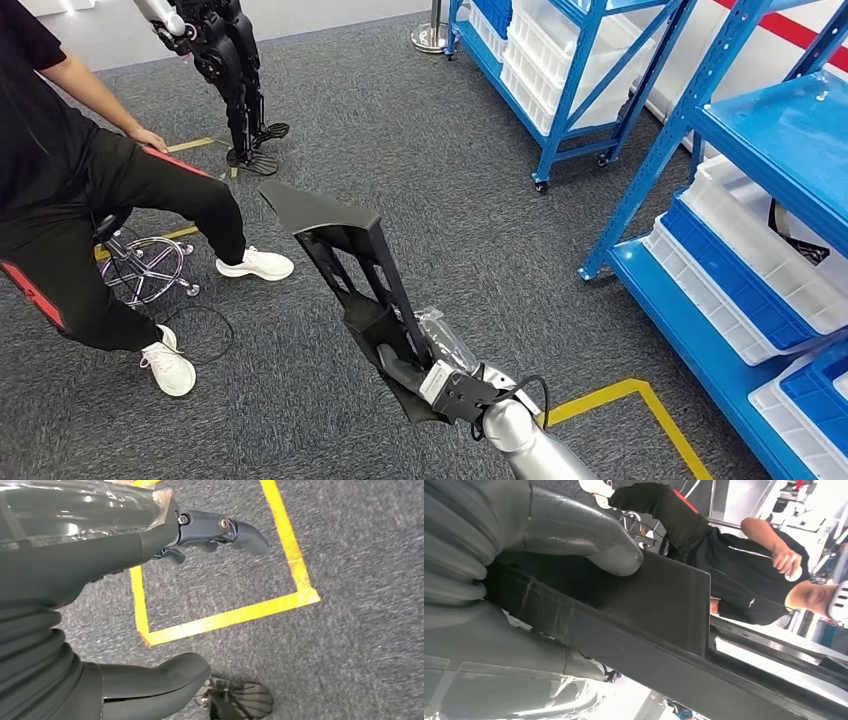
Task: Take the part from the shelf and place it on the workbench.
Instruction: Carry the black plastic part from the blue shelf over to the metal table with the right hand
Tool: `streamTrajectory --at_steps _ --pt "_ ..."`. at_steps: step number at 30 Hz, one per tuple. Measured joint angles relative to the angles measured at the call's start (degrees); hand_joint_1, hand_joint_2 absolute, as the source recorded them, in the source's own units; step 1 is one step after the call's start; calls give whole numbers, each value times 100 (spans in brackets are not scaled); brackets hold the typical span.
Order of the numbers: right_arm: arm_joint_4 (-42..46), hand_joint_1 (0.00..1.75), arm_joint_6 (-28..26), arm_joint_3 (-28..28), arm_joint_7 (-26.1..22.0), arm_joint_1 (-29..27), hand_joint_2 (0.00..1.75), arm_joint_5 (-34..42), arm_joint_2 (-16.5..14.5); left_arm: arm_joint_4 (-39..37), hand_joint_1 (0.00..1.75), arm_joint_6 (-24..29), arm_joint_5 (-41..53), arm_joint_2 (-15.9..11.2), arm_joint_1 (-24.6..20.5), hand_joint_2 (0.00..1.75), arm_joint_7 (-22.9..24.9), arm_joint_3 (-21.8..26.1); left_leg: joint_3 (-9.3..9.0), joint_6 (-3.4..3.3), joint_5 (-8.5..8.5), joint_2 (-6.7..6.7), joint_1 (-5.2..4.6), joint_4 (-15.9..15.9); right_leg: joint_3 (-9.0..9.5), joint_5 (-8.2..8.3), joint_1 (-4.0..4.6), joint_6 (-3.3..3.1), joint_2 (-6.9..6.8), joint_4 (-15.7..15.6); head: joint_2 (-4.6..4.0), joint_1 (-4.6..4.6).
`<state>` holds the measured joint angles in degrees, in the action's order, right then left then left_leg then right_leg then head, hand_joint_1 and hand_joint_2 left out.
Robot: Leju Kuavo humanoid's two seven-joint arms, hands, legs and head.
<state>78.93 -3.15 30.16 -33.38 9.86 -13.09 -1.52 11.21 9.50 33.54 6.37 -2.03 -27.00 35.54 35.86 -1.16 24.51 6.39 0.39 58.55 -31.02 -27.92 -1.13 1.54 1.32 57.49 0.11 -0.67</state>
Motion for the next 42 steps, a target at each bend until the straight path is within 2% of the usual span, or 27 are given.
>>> streamTrajectory --at_steps 1,3,5,6,7,8,10,12,14,15,16,17,19,21,22,23,25,27,29,30,32,34,36,37,38,40,42 --pt "4 175 3 2 1 4 175 1 -14 0 0 0 7 -1 6 175 -5 3 62 27 83 -124 2 126 21 12 -17 -48 -55 -25 0 11" --pt "9 175 5 3 1 2 175 0 -32 0 0 -2 15 -1 0 175 -13 3 345 74 395 -439 11 713 49 11 -8 -126 -178 -50 0 28" --pt "10 175 7 4 1 -5 175 -1 -37 0 0 -4 20 1 -3 175 -14 2 701 121 654 -568 56 1391 54 -3 17 -162 -316 -49 0 34" --pt "10 175 8 4 2 -8 175 -1 -37 0 0 -5 22 1 1 175 -15 2 780 141 655 -595 79 1519 56 -11 23 -164 -381 -48 0 35" --pt "10 175 9 4 2 -8 175 -1 -38 0 0 -5 22 1 5 175 -15 3 742 158 554 -627 104 1424 60 -21 24 -160 -443 -48 0 35" --pt "10 175 10 4 3 -7 175 -1 -39 1 0 -5 22 -1 7 175 -15 3 591 171 381 -685 127 1128 71 -34 22 -147 -501 -47 0 35" --pt "10 175 11 4 3 -5 175 0 -41 1 0 -6 22 1 -4 175 -15 4 186 180 95 -923 140 383 104 -77 47 -88 -600 -38 0 35" --pt "10 175 11 4 4 1 175 1 -38 1 0 -6 22 7 -22 175 -16 4 5 134 39 -1027 98 58 134 -121 94 -11 -687 -36 0 14" --pt "12 175 11 7 5 4 175 0 -45 1 0 -5 22 7 -27 175 -19 4 6 45 50 -890 37 45 175 -150 112 66 -784 -53 0 -7" --pt "15 175 11 8 6 6 175 0 -51 1 0 -5 22 5 -23 175 -19 4 -6 -2 43 -826 26 26 180 -179 103 99 -761 -29 0 -9" --pt "20 175 11 10 5 7 175 1 -56 2 0 -4 22 2 -21 175 -19 5 -21 -53 30 -762 23 6 143 -248 91 115 -664 82 0 -8" --pt "23 175 11 11 3 6 175 1 -58 2 0 0 21 -2 -25 175 -17 7 -36 -102 16 -700 29 -12 40 -364 76 110 -525 311 0 -14" --pt "25 175 17 12 -1 -25 175 -3 -45 2 0 9 20 -9 -43 175 -8 13 -37 -159 7 -561 31 -18 -360 -670 58 62 -251 1089 0 -23" --pt "23 175 32 13 -2 -77 175 -12 -28 2 0 18 20 -8 -51 175 15 22 -35 -172 8 -395 17 -17 -715 -800 64 67 -170 1666 0 -29" --pt "23 175 42 14 -3 -94 175 -16 -23 1 0 24 19 -6 -47 175 28 26 -39 -172 9 -309 8 -16 -750 -725 72 97 -150 1640 0 -30" --pt "23 175 50 16 -4 -102 175 -20 -21 1 0 32 17 -4 -43 175 39 28 -46 -171 9 -223 0 -15 -666 -560 80 132 -114 1371 0 -30" --pt "22 175 62 21 -10 -101 175 -24 -20 1 0 45 15 -2 -39 175 50 31 -60 -164 10 -64 -15 -10 -337 -174 94 158 65 538 0 -28" --pt "20 175 69 25 -24 -97 175 -24 -16 1 0 63 28 -1 -35 175 54 32 -50 -136 13 51 -27 0 -140 21 107 88 191 68 0 -29" --pt "19 175 74 27 -40 -98 175 -25 -20 1 0 91 70 -2 -11 175 62 32 -23 -79 3 138 -24 -8 -102 58 110 -10 133 14 0 -30" --pt "19 175 74 28 -45 -96 175 -25 -27 0 0 108 94 -5 3 175 72 33 -7 -52 13 100 -18 7 -81 76 91 -49 82 -6 0 -27" --pt "21 175 76 31 -51 -91 175 -23 -54 0 0 141 116 -14 1 175 111 35 108 9 180 -185 -19 243 -49 107 49 -141 -35 -55 0 -14" --pt "22 175 86 36 -41 -88 175 -15 -73 0 0 152 117 -15 -27 175 147 45 420 73 531 -498 1 883 -35 103 52 -203 -171 -70 0 -2" --pt "14 175 115 39 -22 -88 175 2 -86 0 0 133 113 -14 -36 175 167 67 734 141 743 -578 54 1479 -36 92 57 -220 -324 -70 0 -2" --pt "8 175 135 40 -17 -88 175 13 -95 0 0 115 104 -14 -33 175 175 83 765 172 706 -604 84 1525 -37 85 53 -216 -394 -68 0 -1" --pt "2 175 160 41 -16 -87 175 24 -107 0 0 102 92 -16 -28 175 185 101 676 199 575 -647 114 1346 -34 75 46 -204 -459 -66 0 -1" --pt "-4 175 221 41 -21 -81 175 62 -130 1 0 88 72 -14 -31 175 210 126 269 237 256 -859 149 614 -19 36 49 -146 -570 -44 0 1" --pt "-5 175 318 42 -30 -46 175 128 -154 2 0 95 61 -1 -49 175 235 143 -7 199 115 -1010 131 132 3 -13 81 -59 -659 -17 0 -21"
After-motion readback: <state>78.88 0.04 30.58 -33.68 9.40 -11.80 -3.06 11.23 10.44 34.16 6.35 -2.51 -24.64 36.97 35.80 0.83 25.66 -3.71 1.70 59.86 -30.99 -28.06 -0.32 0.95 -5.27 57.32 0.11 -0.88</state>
